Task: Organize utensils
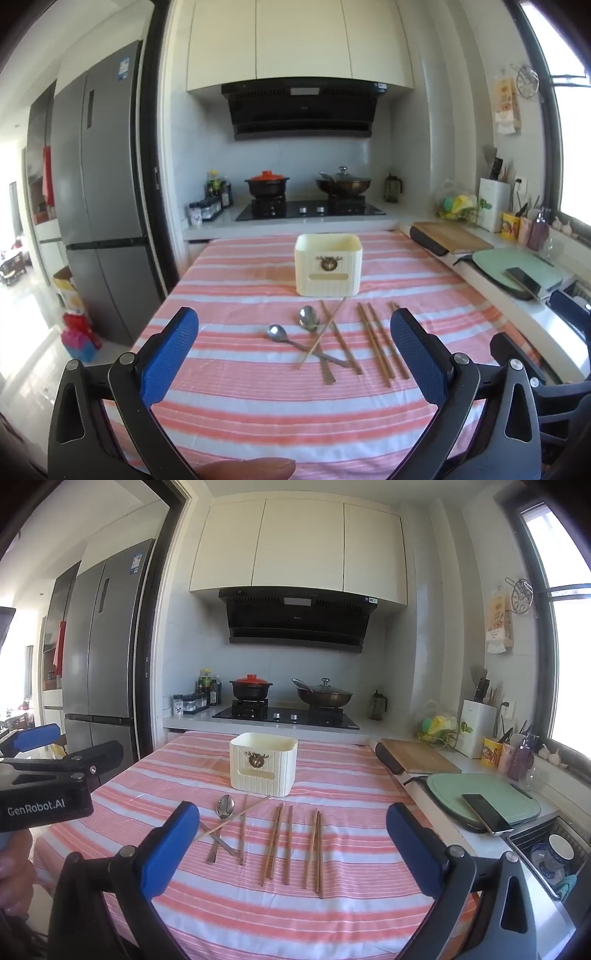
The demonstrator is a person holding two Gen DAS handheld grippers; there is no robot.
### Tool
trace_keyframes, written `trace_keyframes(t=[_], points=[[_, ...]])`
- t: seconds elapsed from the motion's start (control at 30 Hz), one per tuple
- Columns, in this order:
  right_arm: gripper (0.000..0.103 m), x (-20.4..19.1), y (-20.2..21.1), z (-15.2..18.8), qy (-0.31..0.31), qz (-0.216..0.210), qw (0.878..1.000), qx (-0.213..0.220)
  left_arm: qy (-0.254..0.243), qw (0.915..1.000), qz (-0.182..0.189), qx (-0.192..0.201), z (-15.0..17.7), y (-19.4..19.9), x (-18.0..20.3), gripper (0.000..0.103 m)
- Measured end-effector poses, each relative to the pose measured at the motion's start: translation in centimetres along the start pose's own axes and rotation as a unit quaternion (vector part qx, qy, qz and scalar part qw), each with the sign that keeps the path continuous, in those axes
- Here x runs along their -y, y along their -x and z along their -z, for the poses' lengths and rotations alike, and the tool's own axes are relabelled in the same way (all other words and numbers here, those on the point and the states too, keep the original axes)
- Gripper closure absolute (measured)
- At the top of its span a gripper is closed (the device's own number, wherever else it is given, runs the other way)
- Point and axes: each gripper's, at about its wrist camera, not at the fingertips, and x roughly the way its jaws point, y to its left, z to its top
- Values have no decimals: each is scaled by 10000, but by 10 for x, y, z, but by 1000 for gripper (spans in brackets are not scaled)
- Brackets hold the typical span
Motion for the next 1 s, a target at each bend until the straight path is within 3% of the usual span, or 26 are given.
trace_keyframes(t=[1.0], points=[[0, -5, -3, 0, 32, -37, 10000, -59, 78, 10000, -8, -43, 3, -6, -7, 0]])
